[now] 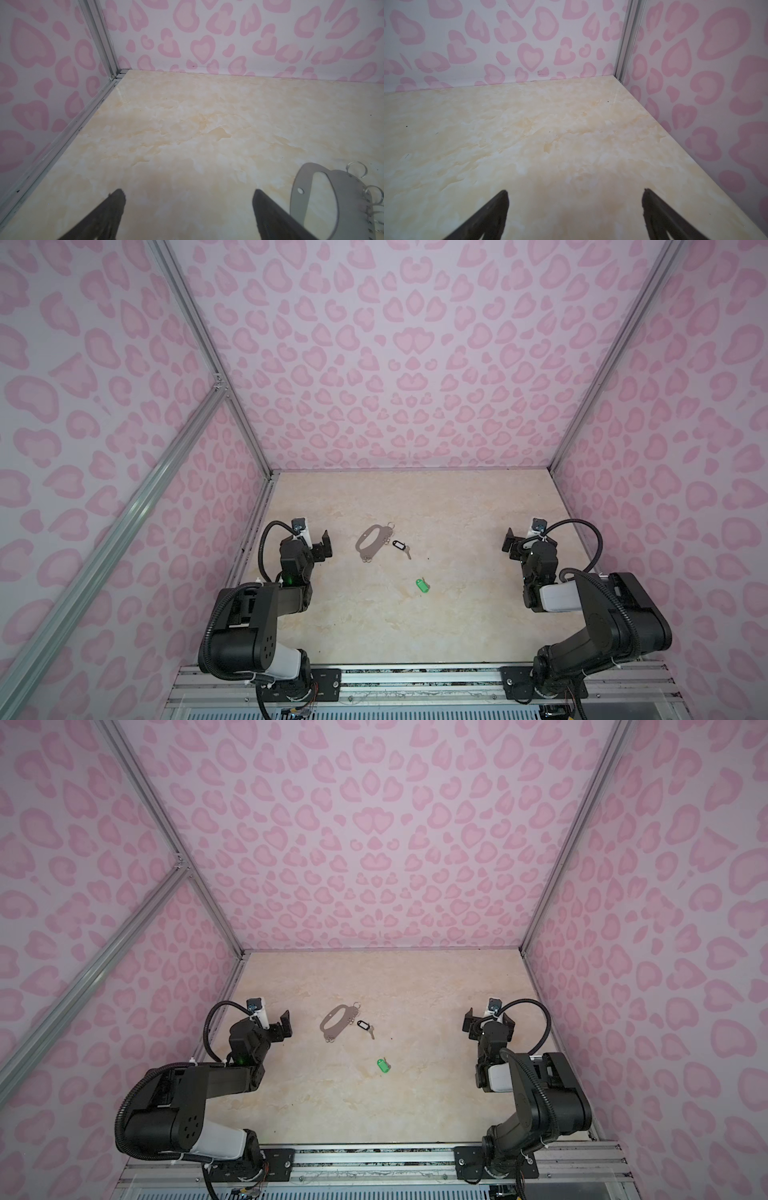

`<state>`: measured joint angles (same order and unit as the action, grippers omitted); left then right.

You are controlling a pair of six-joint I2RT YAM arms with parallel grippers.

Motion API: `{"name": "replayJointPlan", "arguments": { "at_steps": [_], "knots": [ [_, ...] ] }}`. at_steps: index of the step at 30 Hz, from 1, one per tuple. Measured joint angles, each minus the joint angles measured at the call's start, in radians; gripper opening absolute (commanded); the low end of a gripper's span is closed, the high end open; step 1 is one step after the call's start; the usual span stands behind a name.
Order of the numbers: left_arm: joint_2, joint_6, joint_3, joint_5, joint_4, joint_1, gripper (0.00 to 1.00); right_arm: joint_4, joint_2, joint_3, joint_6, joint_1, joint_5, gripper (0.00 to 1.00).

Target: Put the keys on the keyring

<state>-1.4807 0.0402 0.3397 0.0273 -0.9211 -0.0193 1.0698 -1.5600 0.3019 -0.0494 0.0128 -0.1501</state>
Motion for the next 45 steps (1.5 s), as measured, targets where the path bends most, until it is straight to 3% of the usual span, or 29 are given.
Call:
{"name": "replayJointPlan", "arguments": {
  "at_steps": [30,36,42,45],
  "knots": [
    [0.0,0.003,-0.002,0.003,0.0,-0.005,0.97,-0.005,-0.001,0.005,0.001,0.002,-0.003,0.96],
    [0.004,0.006,-0.002,-0.005,0.002,-0.016,0.97,-0.038,0.065,0.005,0.008,0.01,-0.004,0.95],
    [0.099,0.022,0.141,-0.001,0.21,-0.02,0.97,-0.247,0.211,0.105,0.021,0.04,-0.005,0.91],
    [0.142,0.062,0.276,-0.001,0.41,-0.019,0.97,-0.4,0.256,0.189,0.023,0.096,0.021,0.87]
  ]
}}
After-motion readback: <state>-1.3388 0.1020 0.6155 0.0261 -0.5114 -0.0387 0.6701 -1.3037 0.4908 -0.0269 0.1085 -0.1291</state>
